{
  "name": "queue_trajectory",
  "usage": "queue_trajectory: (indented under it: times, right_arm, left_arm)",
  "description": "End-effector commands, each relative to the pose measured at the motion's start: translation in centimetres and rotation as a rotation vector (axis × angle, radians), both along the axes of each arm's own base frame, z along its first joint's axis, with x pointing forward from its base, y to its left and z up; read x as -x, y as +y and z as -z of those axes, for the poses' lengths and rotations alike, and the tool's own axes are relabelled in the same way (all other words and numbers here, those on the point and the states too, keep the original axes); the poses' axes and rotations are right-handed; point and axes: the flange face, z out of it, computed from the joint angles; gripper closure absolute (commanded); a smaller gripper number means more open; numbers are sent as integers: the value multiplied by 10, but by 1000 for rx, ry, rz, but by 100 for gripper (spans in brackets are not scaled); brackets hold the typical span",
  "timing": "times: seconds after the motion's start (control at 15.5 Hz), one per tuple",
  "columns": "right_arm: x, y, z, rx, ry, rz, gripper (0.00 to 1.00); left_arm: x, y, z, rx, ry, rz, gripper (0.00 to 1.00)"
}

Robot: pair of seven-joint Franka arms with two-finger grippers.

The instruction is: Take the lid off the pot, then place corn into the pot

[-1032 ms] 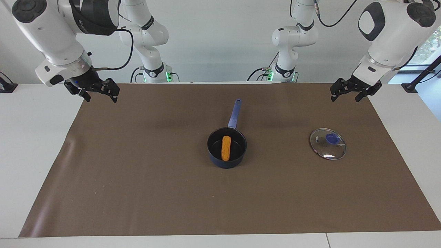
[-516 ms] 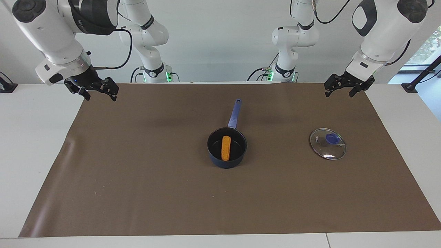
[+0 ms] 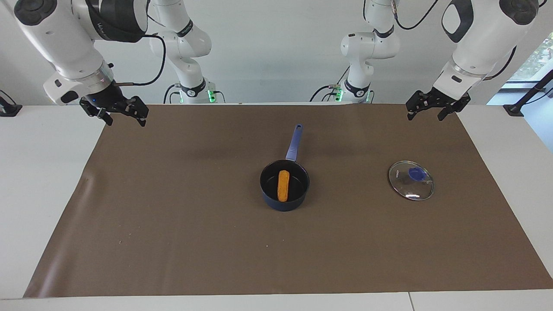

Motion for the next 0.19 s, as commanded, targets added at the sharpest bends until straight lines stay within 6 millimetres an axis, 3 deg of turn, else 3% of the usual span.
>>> queue_trajectory:
  times: [0.0,0.13]
  right_arm:
    - [0,4,-6,-12,-23,-37,0]
    - [0,3,-5,-12,-21,-37,0]
  left_arm:
    - [-2,1,-2,-17,11,-10,0]
    - [-2,1,-1,-16,9,-10,0]
